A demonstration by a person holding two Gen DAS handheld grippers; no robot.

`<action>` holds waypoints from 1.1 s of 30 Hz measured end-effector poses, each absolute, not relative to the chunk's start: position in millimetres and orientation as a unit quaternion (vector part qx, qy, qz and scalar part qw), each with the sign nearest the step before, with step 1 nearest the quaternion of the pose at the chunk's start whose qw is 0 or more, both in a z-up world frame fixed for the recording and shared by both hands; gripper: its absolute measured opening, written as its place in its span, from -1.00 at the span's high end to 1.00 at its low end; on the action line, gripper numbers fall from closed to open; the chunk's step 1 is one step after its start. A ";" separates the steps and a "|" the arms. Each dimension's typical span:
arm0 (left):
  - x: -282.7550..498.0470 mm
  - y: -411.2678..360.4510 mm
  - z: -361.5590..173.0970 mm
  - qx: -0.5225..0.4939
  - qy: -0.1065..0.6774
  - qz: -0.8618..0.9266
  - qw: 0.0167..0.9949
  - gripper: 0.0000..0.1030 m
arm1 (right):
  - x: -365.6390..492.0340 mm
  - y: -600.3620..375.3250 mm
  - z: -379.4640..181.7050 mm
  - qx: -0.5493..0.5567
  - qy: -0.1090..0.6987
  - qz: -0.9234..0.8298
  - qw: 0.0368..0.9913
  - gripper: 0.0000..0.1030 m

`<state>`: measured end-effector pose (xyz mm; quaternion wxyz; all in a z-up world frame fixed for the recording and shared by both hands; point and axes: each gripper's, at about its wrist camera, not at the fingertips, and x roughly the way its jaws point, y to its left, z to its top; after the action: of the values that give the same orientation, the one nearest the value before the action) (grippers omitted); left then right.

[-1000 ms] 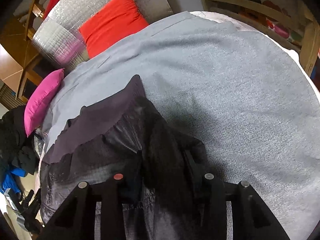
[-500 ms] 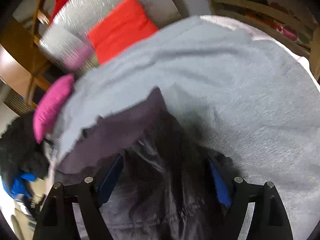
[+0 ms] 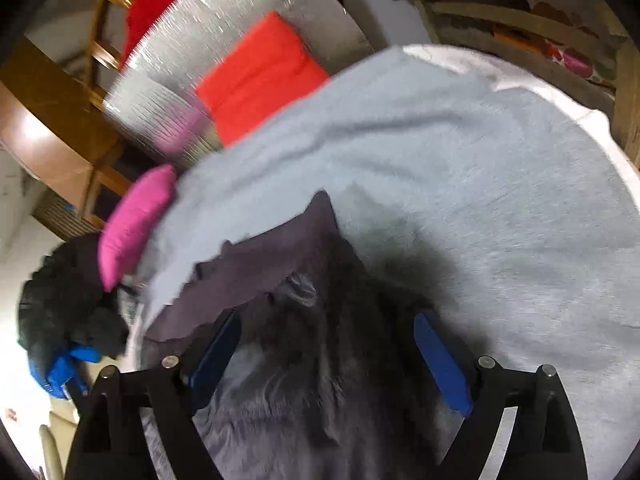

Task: Fold large clothes

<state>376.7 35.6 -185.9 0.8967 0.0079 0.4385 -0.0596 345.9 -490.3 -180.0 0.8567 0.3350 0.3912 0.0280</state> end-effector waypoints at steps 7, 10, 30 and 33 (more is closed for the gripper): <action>396.5 74.6 -208.7 -0.120 0.517 -0.130 0.837 -0.73 | 330.2 -530.2 -222.6 0.430 0.426 0.094 0.791 -0.76; 403.2 77.6 -226.2 -0.171 0.549 -0.138 0.806 -0.73 | 335.6 -530.9 -236.9 0.442 0.441 0.102 0.774 -0.76; 425.7 18.5 -242.4 -0.173 0.559 -0.197 0.786 -0.85 | 392.3 -430.5 -254.3 0.373 0.478 0.216 0.765 -0.81; 428.9 15.8 -242.5 -0.196 0.547 -0.193 0.790 -0.82 | 390.8 -432.1 -252.1 0.368 0.474 0.187 0.778 -0.42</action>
<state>428.9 15.8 -242.5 0.7904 -0.1959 0.5473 -0.1934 390.8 -432.1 -252.1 0.7778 0.3682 0.4739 0.1869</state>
